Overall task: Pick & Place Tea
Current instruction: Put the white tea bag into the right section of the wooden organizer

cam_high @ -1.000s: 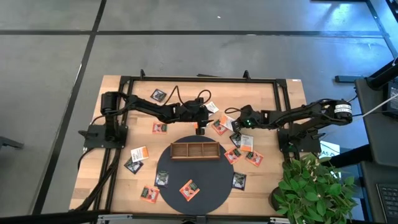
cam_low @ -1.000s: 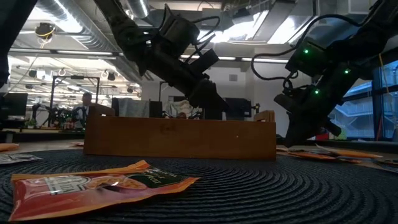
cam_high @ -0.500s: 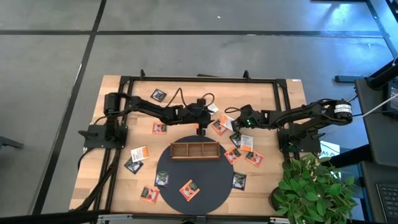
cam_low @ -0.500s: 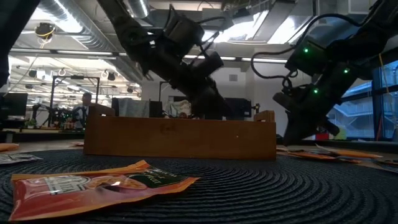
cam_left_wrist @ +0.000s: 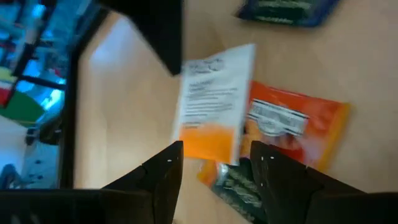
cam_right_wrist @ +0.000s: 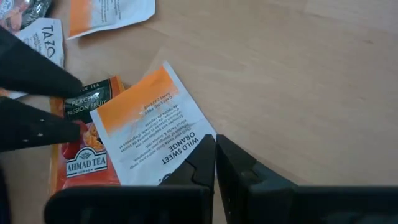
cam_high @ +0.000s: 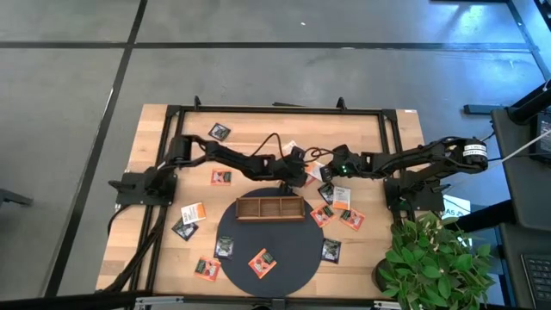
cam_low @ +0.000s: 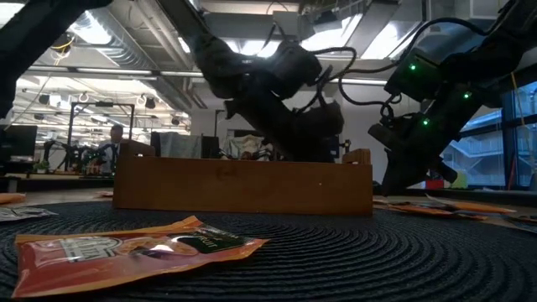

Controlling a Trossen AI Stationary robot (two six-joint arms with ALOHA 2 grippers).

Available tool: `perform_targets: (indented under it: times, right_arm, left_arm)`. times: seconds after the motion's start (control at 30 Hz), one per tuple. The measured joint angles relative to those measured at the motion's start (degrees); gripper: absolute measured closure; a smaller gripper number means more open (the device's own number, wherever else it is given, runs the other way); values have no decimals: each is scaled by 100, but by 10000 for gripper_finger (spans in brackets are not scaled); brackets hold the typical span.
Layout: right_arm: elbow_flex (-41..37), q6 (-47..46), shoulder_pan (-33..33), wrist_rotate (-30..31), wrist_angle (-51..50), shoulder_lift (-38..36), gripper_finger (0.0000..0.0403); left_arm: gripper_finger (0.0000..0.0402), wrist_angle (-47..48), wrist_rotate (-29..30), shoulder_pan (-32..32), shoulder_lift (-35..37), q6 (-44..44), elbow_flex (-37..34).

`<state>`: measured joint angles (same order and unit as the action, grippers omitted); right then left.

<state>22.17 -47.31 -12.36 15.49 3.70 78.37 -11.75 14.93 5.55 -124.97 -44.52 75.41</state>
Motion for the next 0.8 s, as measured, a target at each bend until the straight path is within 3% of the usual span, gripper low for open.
perform_targets:
  times: [0.5, 0.8]
  right_arm:
    - [0, 131, 24, -58, 249, 50, 386]
    - [29, 133, 22, -439, 1170, 948, 386]
  left_arm:
    - [221, -61, -154, 60, -155, 7, 90]
    - [234, -66, -167, 58, -163, 27, 88]
